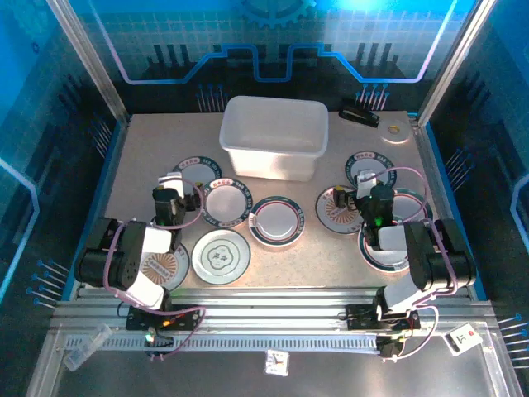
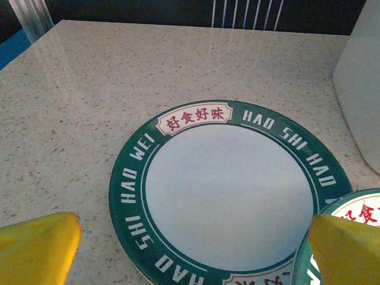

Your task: Place the plates into the plastic bin on the countertop

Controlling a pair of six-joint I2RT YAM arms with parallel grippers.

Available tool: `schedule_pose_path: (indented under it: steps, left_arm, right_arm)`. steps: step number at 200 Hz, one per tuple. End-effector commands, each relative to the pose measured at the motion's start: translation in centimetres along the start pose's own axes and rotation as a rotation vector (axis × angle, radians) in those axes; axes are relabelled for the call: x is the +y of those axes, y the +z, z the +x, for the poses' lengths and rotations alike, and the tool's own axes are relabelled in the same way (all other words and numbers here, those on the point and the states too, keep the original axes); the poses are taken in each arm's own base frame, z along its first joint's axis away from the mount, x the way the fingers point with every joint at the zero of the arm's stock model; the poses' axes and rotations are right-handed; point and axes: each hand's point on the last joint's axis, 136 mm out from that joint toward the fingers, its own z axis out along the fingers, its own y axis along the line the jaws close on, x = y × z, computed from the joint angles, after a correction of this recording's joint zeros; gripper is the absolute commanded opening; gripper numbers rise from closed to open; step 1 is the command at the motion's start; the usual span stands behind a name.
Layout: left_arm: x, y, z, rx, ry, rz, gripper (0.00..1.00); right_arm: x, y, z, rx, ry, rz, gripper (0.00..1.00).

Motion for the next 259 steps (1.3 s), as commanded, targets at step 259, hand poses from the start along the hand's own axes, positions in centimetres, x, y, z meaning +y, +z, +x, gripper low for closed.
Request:
schedule_pose_path:
  steps: [259]
  left_arm:
    - [0.4, -1.9, -6.1, 0.014, -0.106, 0.098, 0.99]
  right_arm:
    - [-1.5, -5.4, -7.8, -0.055, 0.142, 0.085, 0.98]
